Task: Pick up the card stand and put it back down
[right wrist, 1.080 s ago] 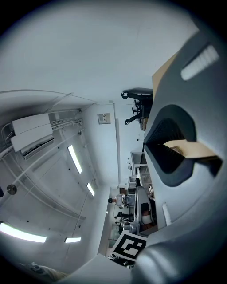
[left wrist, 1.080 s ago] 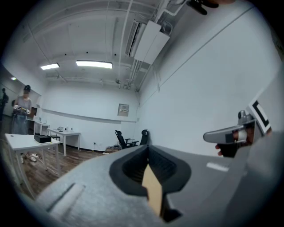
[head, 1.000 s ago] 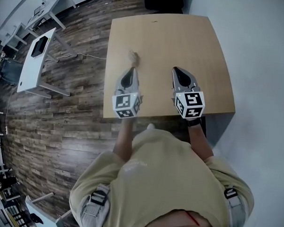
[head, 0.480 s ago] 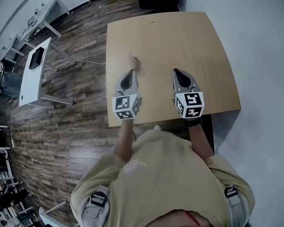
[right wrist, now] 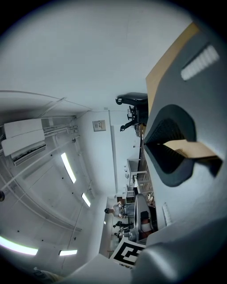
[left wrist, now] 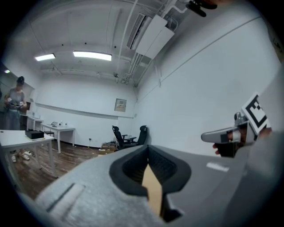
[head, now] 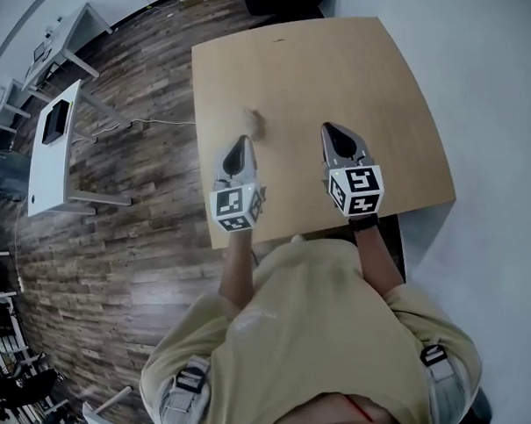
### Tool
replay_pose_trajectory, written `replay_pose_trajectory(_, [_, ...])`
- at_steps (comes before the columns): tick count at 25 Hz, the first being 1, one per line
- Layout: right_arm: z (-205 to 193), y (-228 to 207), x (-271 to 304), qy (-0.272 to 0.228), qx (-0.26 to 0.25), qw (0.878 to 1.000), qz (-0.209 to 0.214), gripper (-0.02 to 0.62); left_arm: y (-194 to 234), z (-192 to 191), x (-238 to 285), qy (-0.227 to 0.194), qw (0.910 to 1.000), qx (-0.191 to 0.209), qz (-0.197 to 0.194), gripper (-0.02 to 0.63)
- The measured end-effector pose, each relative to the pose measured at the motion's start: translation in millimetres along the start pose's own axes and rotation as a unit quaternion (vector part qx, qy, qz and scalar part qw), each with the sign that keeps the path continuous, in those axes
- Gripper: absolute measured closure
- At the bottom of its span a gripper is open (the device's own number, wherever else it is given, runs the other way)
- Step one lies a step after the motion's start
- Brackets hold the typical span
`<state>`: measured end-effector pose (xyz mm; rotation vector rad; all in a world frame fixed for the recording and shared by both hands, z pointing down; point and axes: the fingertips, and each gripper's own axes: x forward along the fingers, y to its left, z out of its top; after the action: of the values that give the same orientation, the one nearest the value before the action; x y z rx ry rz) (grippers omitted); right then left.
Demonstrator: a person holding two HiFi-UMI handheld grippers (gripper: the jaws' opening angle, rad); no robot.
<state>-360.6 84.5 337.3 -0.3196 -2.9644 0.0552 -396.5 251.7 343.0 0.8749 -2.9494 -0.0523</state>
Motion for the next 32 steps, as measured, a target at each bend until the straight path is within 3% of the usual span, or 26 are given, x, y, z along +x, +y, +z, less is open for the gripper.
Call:
replay_pose_trajectory(9, [-37.1,63.9,46.1,0.024,-0.011,0.998,0.060,0.591,52.1,-53.0,-8.5,0.032,0.9982,-0.042,0.030,0.603])
replay_pose_trajectory(18, [-63.6,70.0,93.4,0.050,-0.008,0.995,0.086,0.591,79.1,-98.9,27.1,0.074,0.9945,-0.062,0.040,0.603])
replay_pose_trajectory(23, [-83.9,58.5,109.3,0.062,0.007,0.995,0.081,0.591,87.6,-135.2,51.8,0.107,0.9915,-0.058,0.046,0.601])
replay_pose_trajectory(26, [-94.4,50.4,110.3,0.072,0.015,0.994,0.077,0.591,87.9,-155.6,64.0,0.134,0.9880,-0.061,0.047,0.471])
replay_pose_trajectory(32, [-130.4,33.8,114.9,0.095,0.033,0.993,0.066,0.591,87.4,-225.4,90.1,0.198,0.9764,-0.080,0.034,0.320])
